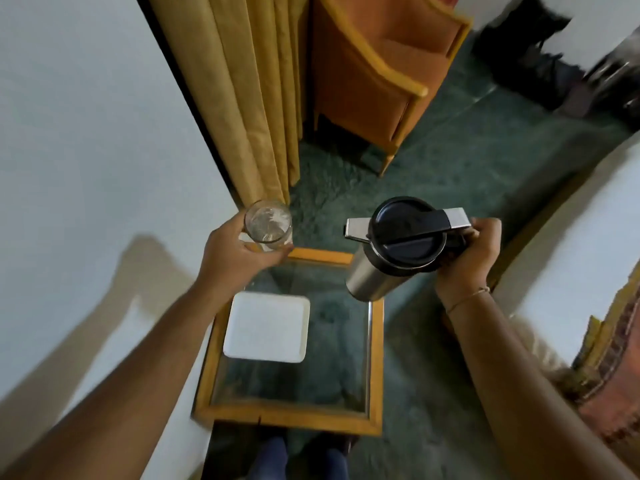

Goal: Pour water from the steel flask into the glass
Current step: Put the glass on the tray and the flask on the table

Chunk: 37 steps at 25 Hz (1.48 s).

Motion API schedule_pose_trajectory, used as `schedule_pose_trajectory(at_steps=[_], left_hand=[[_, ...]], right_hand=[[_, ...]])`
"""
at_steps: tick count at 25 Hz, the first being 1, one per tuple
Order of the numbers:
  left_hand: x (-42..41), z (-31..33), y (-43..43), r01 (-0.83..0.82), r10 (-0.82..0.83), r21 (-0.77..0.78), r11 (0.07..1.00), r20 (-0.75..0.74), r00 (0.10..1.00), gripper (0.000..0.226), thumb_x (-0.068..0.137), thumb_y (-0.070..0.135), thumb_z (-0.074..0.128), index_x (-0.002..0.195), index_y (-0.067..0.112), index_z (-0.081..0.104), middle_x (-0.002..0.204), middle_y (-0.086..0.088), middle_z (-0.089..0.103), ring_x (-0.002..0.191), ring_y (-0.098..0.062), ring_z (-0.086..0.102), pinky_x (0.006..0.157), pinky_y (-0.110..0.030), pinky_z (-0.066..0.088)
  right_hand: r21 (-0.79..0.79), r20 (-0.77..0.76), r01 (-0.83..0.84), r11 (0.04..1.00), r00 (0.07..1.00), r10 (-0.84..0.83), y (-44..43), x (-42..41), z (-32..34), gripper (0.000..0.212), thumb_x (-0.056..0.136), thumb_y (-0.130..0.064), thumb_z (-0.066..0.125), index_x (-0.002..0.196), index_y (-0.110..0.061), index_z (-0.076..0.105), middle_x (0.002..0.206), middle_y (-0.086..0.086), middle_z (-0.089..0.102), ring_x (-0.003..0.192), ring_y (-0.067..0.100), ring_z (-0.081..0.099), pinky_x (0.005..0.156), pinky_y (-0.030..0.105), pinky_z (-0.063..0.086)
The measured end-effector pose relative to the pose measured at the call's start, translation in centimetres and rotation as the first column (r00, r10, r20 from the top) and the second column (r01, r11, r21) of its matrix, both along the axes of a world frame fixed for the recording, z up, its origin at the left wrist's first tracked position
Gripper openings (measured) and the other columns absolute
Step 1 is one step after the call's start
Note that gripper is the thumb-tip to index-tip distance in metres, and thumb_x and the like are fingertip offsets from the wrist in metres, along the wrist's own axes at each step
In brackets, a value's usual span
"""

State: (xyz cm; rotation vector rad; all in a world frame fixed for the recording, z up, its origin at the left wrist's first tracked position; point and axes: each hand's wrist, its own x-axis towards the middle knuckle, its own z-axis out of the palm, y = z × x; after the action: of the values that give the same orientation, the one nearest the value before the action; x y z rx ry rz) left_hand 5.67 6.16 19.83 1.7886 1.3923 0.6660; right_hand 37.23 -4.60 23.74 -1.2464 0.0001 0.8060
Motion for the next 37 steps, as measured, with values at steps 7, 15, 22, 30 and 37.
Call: schedule_pose_trajectory(at_steps=[7, 15, 22, 30, 37], left_hand=[[-2.9, -21.8, -3.9, -0.113, 0.076, -0.266, 0.957, -0.147, 0.986, 0.082, 0.073, 0.059, 0.092, 0.144, 0.036, 0.058, 0.132, 0.017, 0.064, 0.115, -0.011, 0.061, 0.091, -0.022, 0.049], [-5.2, -36.9, -7.9, -0.198, 0.131, -0.310, 0.930, -0.223, 0.966, 0.079, 0.078, 0.045, 0.095, 0.145, 0.035, 0.056, 0.148, 0.009, 0.064, 0.123, -0.008, 0.055, 0.101, -0.021, 0.044], [-5.9, -41.6, -9.2, -0.131, 0.087, -0.335, 0.933, -0.142, 0.986, 0.073, 0.082, 0.038, 0.093, 0.144, 0.032, 0.056, 0.143, 0.012, 0.063, 0.127, -0.016, 0.060, 0.109, -0.036, 0.055], [-6.1, -43.9, -10.0, -0.078, 0.043, -0.327, 0.942, -0.112, 0.993, 0.072, 0.083, 0.034, 0.092, 0.145, 0.024, 0.056, 0.146, 0.000, 0.066, 0.132, -0.024, 0.061, 0.114, -0.046, 0.057], [-6.2, -45.2, -10.2, -0.062, 0.029, -0.326, 0.943, -0.104, 0.994, 0.072, 0.083, 0.035, 0.089, 0.144, 0.021, 0.055, 0.142, 0.004, 0.063, 0.130, -0.021, 0.060, 0.114, -0.038, 0.054]], right_hand=[[-0.125, -0.048, 0.058, 0.990, 0.997, -0.065, -2.2, -2.1, -19.5, 0.025, 0.075, -0.032, 0.049, 0.051, -0.027, 0.045, 0.049, -0.011, 0.045, 0.045, 0.008, 0.042, 0.041, 0.022, 0.029], [-0.070, 0.039, -0.013, 0.997, 0.999, 0.016, -4.3, -4.4, -31.9, 0.039, 0.082, -0.025, 0.043, 0.044, -0.029, 0.050, 0.047, -0.012, 0.048, 0.043, 0.007, 0.046, 0.041, 0.018, 0.034], [-0.059, 0.114, -0.062, 0.996, 0.991, 0.069, -6.0, -5.6, -36.1, 0.051, 0.089, -0.014, 0.036, 0.045, -0.032, 0.055, 0.049, -0.019, 0.051, 0.045, 0.000, 0.049, 0.044, 0.015, 0.037], [-0.053, 0.118, -0.091, 0.994, 0.988, 0.097, -7.4, -6.0, -37.8, 0.053, 0.090, -0.013, 0.034, 0.046, -0.032, 0.058, 0.050, -0.018, 0.055, 0.047, 0.001, 0.052, 0.046, 0.016, 0.040], [-0.049, 0.113, -0.131, 0.990, 0.984, 0.136, -8.1, -6.2, -38.8, 0.058, 0.093, -0.012, 0.031, 0.046, -0.032, 0.058, 0.050, -0.017, 0.055, 0.048, 0.000, 0.052, 0.047, 0.015, 0.040]])
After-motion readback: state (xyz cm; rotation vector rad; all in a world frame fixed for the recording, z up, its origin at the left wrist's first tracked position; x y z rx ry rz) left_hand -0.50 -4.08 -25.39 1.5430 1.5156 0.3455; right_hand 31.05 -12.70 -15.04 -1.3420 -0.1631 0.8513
